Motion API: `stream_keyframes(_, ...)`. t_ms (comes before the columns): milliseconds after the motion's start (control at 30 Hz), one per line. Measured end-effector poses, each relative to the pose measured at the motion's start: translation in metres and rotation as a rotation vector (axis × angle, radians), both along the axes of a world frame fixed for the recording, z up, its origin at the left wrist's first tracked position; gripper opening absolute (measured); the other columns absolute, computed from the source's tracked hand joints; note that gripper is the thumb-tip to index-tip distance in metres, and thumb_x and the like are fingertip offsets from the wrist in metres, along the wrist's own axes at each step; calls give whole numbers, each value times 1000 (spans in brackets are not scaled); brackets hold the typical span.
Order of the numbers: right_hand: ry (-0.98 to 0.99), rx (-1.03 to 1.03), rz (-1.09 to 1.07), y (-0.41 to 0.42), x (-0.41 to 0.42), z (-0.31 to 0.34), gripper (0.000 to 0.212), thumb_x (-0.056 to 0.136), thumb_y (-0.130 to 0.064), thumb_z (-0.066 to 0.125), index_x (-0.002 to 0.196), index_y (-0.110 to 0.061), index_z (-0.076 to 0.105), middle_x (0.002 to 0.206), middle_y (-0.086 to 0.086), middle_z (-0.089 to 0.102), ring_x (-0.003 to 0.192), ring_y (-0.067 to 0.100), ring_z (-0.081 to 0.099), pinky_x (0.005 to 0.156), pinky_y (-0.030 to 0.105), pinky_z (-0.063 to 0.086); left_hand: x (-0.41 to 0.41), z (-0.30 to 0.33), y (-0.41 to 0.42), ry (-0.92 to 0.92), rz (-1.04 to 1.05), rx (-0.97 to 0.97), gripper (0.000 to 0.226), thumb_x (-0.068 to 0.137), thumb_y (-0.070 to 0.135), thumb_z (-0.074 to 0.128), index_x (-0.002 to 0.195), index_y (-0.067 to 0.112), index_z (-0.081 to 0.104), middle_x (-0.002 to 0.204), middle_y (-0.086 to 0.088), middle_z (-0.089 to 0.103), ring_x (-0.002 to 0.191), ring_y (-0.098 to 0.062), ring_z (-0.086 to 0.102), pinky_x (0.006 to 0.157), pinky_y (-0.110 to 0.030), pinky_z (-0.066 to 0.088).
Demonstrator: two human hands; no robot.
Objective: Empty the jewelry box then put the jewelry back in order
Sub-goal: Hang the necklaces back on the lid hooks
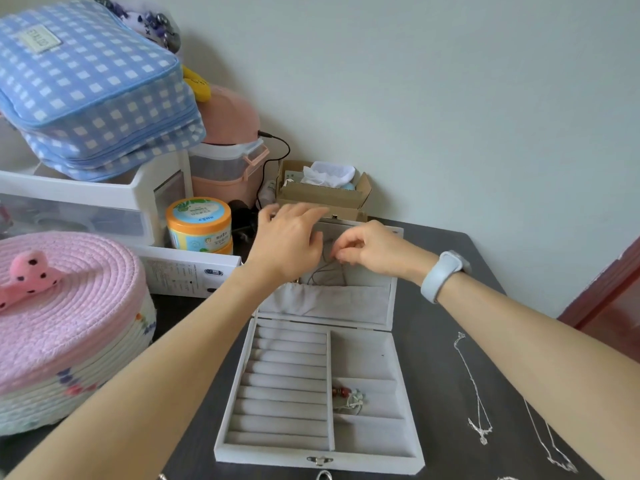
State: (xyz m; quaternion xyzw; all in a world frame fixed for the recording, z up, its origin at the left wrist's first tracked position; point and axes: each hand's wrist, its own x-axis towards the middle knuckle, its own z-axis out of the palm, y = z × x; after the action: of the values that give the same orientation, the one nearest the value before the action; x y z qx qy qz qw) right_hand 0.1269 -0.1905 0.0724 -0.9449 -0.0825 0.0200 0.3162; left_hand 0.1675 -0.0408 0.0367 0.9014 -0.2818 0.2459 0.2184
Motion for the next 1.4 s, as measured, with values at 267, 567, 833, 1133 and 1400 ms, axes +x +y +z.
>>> stream_keyframes(267,-215,31,-160,-11,-9,-46,10,85,-12,60,92,-9,68,77,-3,60,67,3,52,62,5,40,-1,-16,4,-82,-107,45,52,71,36,50,120,21,58,125,-1,57,118,-28,45,88,-46,33)
stream_keyframes(567,-526,232,-238,-3,9,-37,5,83,-7,63,85,-5,66,74,-5,59,63,-2,51,66,2,39,0,-32,-9,-239,23,-48,27,70,45,59,71,19,67,102,-2,67,99,-21,47,75,-45,40)
stream_keyframes(833,-737,90,-255,4,22,-45,6,82,-4,60,78,-3,64,79,5,59,73,11,45,68,15,37,0,-31,-25,-303,213,-132,20,78,31,54,69,16,65,79,1,67,78,-25,60,72,-41,40)
stream_keyframes(1133,-970,-385,-279,-8,14,-66,20,79,-18,47,68,-13,62,65,2,61,66,27,56,62,30,37,10,-43,-19,-536,141,-125,12,80,22,60,78,22,72,94,0,70,89,-23,54,74,-40,34)
stream_keyframes(1400,-845,-426,-177,-12,-7,-94,30,82,-16,42,96,-12,68,78,3,62,73,25,58,61,33,47,4,-50,-7,-595,119,49,13,82,17,61,80,19,73,112,-6,67,103,-25,52,87,-46,33)
